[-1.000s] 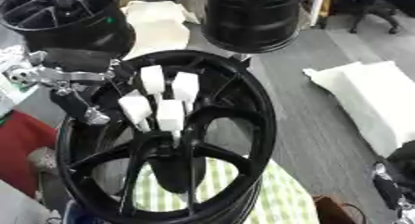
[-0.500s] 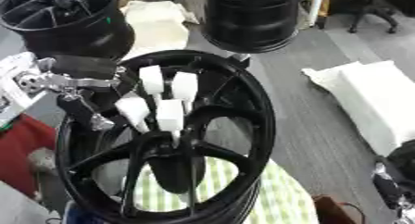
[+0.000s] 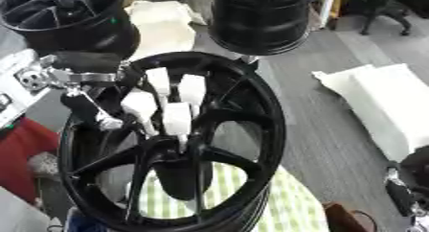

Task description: Pull the pin out of the wheel hub.

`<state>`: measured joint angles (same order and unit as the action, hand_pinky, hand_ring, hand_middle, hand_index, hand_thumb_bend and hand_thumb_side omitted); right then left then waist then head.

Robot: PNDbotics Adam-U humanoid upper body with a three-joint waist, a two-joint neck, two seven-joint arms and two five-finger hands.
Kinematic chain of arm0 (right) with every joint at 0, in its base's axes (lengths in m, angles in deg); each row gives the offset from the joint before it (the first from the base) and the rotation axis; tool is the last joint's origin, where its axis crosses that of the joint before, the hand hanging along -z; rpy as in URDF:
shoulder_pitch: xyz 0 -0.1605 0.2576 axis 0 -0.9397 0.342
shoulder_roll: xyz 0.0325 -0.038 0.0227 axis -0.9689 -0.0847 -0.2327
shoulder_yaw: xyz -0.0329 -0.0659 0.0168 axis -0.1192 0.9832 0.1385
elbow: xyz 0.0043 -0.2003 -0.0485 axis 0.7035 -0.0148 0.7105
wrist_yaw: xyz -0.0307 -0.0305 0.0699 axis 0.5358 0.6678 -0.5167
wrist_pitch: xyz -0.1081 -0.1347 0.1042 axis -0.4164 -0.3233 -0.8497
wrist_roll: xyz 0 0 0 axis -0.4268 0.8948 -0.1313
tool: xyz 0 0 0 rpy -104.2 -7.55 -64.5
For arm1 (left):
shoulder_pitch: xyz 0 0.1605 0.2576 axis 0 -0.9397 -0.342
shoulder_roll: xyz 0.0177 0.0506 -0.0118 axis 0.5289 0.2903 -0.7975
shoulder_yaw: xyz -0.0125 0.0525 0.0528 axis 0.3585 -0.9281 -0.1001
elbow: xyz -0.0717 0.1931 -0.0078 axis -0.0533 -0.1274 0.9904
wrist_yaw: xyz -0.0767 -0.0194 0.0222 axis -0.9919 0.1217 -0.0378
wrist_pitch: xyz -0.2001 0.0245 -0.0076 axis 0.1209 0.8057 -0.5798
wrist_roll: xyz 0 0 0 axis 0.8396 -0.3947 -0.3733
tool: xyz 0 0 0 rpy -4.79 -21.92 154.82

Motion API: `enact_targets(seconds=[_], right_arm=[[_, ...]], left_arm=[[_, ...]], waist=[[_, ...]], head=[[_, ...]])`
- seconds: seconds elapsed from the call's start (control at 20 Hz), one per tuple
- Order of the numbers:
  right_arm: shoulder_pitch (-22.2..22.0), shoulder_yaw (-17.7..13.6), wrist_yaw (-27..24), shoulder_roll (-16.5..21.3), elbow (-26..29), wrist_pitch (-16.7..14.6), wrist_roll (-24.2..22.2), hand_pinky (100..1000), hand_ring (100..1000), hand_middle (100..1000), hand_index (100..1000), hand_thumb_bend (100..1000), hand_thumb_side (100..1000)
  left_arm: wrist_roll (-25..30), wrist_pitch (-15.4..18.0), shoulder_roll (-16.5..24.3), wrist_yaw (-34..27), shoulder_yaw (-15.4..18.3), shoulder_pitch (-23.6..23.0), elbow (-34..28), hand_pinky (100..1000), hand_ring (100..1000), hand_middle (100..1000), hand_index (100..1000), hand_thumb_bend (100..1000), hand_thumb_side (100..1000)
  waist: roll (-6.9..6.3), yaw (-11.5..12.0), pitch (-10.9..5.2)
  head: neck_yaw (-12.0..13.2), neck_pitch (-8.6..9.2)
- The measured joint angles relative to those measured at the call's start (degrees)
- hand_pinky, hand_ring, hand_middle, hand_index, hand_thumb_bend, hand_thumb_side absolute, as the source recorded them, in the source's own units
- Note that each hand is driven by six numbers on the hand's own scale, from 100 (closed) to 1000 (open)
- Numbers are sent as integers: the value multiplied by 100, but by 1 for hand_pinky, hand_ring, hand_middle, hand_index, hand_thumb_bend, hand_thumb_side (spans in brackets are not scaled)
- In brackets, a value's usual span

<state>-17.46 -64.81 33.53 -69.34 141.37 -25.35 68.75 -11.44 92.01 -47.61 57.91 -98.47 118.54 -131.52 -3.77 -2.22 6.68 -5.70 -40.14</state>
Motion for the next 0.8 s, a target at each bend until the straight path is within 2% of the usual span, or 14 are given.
enact_targets(seconds=[0.15, 0.2, 0.25, 0.45, 0.6, 0.8], right_arm=[[-3, 0, 0, 0, 0, 0, 0, 301, 489, 763, 716, 448, 219], [-8, 0, 0, 0, 0, 0, 0, 301, 489, 763, 716, 450, 216], [-19, 0, 0, 0, -1, 0, 0, 301, 489, 763, 716, 448, 219], [-31, -4, 0, 0, -5, 0, 0, 301, 489, 763, 716, 449, 221], [-41, -24, 0, 0, -27, 0, 0, 301, 489, 763, 716, 449, 221], [-44, -37, -1, -1, -33, 0, 0, 301, 489, 763, 716, 449, 221]], left_arm=[[0, 0, -62, -125, 204, 131, 22, 666, 411, 385, 546, 100, 208], [0, 0, -62, -158, 285, 168, 26, 669, 412, 386, 546, 100, 266], [0, 0, -62, -202, 385, 202, 26, 670, 411, 385, 546, 100, 202], [0, 0, 25, -465, 882, 221, -5, 673, 412, 386, 549, 100, 191], [0, 0, 299, -639, 1357, -28, 20, 668, 416, 389, 556, 100, 187], [0, 0, 758, -851, 2128, -633, 241, 659, 419, 391, 565, 100, 192]], waist=[[0, 20, -1], [0, 26, -2], [0, 38, -6], [0, 85, -26], [2, 120, -32], [37, 162, -32]], head=[[-1, 0], [-1, 0], [-2, 0], [-17, -1], [-44, -1], [-72, -2]])
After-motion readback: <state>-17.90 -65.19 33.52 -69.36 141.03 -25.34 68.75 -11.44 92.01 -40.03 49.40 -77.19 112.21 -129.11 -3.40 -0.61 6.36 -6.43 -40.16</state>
